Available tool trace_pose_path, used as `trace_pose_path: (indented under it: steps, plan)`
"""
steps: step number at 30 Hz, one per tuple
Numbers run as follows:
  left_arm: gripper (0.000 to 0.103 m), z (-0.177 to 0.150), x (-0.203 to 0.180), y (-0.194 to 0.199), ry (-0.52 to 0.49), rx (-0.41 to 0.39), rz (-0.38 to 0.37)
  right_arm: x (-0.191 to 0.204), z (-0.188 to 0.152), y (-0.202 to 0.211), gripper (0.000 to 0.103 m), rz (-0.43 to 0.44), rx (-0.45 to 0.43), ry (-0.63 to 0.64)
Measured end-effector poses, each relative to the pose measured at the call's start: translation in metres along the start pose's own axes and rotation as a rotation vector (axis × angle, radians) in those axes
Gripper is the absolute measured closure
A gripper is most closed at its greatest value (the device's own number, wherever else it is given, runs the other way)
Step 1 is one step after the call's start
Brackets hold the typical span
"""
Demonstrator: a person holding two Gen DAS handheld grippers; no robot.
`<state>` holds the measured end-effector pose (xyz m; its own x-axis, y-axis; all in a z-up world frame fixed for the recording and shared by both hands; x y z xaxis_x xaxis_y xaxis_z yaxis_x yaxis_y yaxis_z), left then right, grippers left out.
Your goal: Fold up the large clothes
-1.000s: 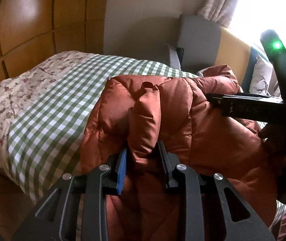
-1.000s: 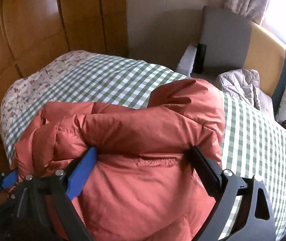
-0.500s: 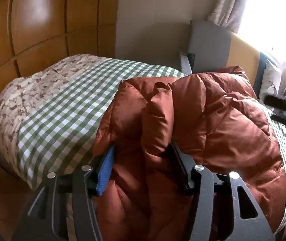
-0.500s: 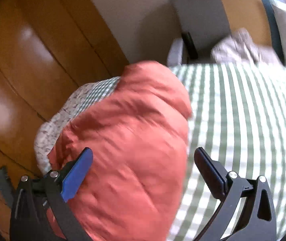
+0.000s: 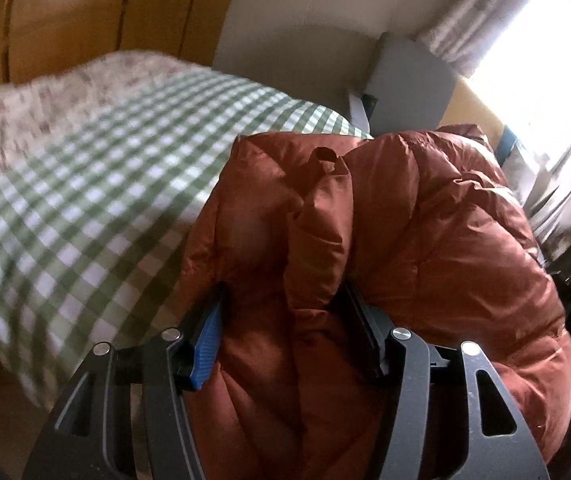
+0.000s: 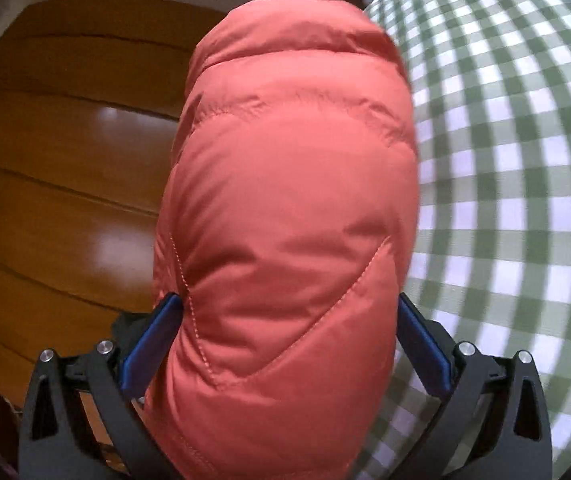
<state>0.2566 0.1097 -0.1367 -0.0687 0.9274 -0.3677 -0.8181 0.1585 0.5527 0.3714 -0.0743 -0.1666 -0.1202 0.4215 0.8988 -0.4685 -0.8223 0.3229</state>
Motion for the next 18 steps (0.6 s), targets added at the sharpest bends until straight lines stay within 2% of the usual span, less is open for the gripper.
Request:
trace_pose_path:
  steps: [2,3,4,7,10,13,18]
  plan:
    - [0.047,-0.002,0.001,-0.003,0.038,0.014,-0.044,0.008,0.000,0.004,0.013,0.009,-0.010,0.024]
    - [0.047,-0.002,-0.001,-0.003,0.042,0.013,-0.051,0.011,0.000,0.007,0.020,0.011,-0.012,0.032]
    - [0.048,-0.002,-0.003,-0.003,0.040,0.012,-0.057,0.014,0.000,0.014,0.024,0.013,-0.018,0.044]
    - [0.049,0.000,-0.022,-0.009,0.026,0.020,-0.086,0.010,0.007,0.050,0.025,-0.007,-0.075,0.059]
    - [0.050,-0.005,-0.062,-0.024,-0.016,0.048,-0.139,-0.003,0.021,0.103,0.025,-0.049,-0.164,0.071]
    - [0.050,-0.015,-0.126,-0.046,-0.082,0.093,-0.222,-0.026,0.040,0.171,0.025,-0.117,-0.272,0.065]
    - [0.050,-0.044,-0.263,-0.088,-0.243,0.178,-0.372,-0.074,0.068,0.289,0.025,-0.253,-0.443,0.031]
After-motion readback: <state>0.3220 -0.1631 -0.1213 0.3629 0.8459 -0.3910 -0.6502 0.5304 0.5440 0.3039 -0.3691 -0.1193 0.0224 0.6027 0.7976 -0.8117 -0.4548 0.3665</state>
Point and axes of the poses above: each gripper's, at about its wrist camera, not at the fingertips, and y roughly against the way its jaws point, x to its left, z to its top, the point moved 10 cm from there along -y, roughly the way its jaws point, and after that the axes turned 12 degrees about -x, right-handed, at the moved point
